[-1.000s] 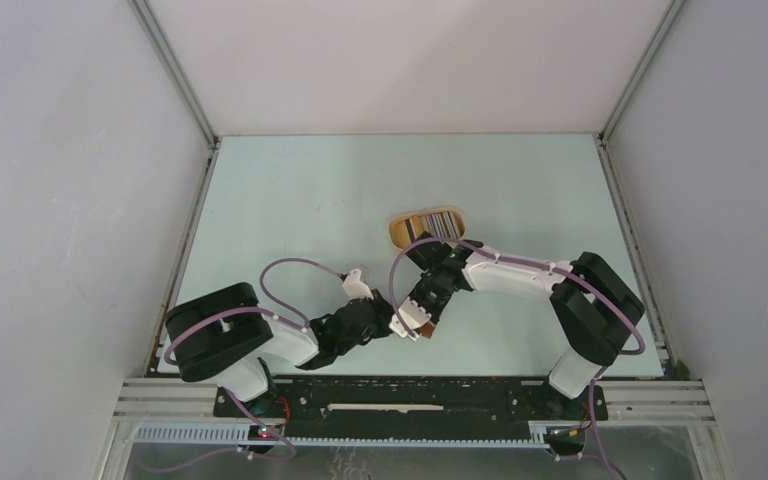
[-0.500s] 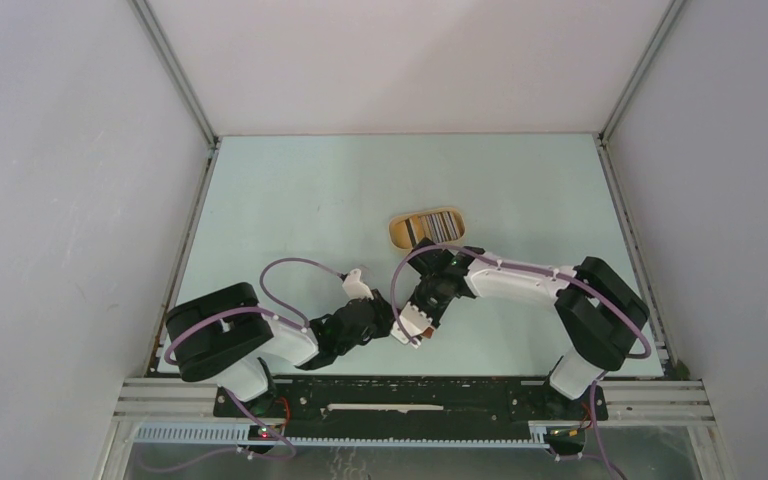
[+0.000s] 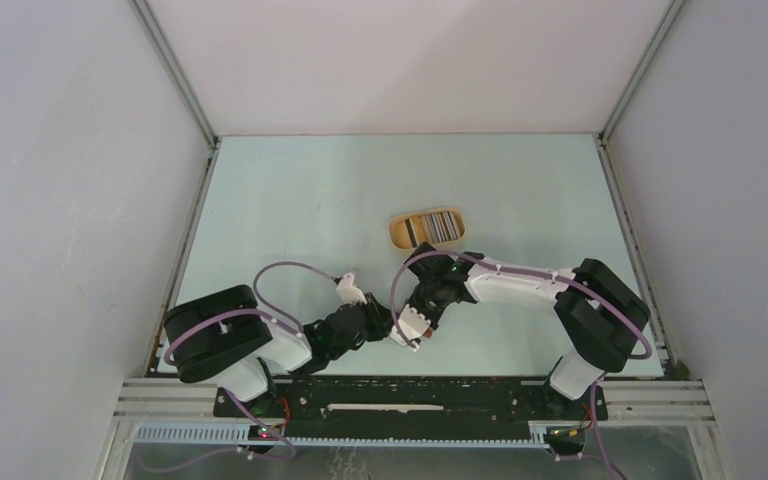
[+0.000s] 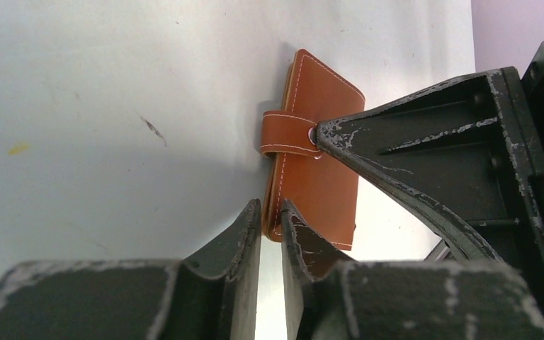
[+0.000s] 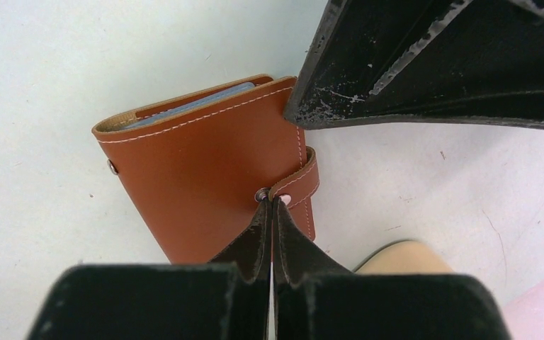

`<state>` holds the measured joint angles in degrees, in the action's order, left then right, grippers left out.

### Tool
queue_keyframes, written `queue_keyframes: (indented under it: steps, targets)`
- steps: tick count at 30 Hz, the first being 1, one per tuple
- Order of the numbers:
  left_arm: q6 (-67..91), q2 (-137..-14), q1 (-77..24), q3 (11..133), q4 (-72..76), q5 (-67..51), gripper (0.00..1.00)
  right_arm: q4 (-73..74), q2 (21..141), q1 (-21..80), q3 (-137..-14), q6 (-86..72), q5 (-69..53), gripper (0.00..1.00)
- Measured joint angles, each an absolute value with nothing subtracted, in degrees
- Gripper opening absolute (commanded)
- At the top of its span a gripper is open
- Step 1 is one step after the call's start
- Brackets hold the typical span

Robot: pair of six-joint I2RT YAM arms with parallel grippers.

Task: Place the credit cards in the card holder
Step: Close the card holder at the center of the board.

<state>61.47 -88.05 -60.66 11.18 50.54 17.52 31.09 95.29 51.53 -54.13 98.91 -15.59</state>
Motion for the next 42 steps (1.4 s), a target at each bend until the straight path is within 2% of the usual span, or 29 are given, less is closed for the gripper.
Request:
queue_keyframes:
  steps: [20, 42]
  targets:
    - [60.3, -88.6, -60.7, 11.2, 51.3, 16.0, 0.21, 32.5, 92.3, 49.9, -54.2, 86.4, -25.2, 0.0]
    - [58.4, -89.3, -60.7, 9.5, 57.9, 13.7, 0.23, 34.7, 91.1, 49.5, -54.2, 83.2, -25.6, 0.0]
